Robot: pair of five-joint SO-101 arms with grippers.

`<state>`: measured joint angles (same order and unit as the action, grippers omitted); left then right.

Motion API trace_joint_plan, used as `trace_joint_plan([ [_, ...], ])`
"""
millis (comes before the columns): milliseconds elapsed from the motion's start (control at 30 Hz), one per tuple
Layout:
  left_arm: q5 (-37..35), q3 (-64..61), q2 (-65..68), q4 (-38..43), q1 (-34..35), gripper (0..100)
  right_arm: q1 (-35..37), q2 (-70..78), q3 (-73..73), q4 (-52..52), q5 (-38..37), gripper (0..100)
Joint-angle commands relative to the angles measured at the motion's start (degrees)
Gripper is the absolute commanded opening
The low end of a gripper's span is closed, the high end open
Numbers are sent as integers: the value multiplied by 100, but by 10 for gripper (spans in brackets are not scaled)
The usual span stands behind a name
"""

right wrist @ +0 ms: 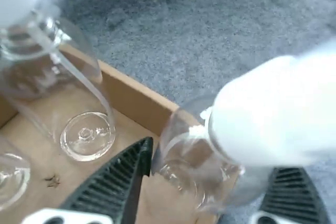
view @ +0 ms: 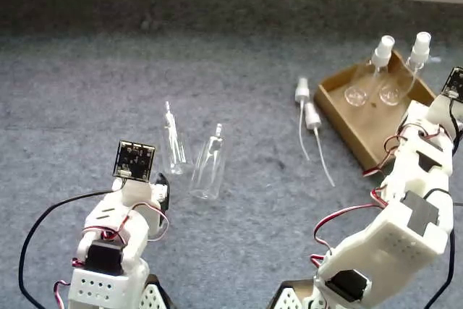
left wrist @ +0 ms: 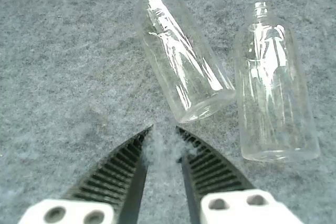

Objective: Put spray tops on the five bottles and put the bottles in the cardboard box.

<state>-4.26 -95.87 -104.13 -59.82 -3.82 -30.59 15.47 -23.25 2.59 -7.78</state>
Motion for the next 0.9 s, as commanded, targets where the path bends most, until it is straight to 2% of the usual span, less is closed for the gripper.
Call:
trace_joint_plan([
  [0,62,-119,-75,105,75,42,48,-796,330,40,-79,307],
  [133,62,-119,-75,105,75,42,127,-1095,382,-1182,-79,307],
  [200,62,-119,-75,105,75,42,136,-1130,593,-1429,-79,307],
  [667,62,-119,-75,97,75,42,101,-1007,901,-1675,-88,307],
  [767,62,-119,-75,97,75,42,127,-1007,901,-1675,-404,307],
  [867,62,-119,-75,97,75,42,119,-1007,1007,-1675,-396,307],
])
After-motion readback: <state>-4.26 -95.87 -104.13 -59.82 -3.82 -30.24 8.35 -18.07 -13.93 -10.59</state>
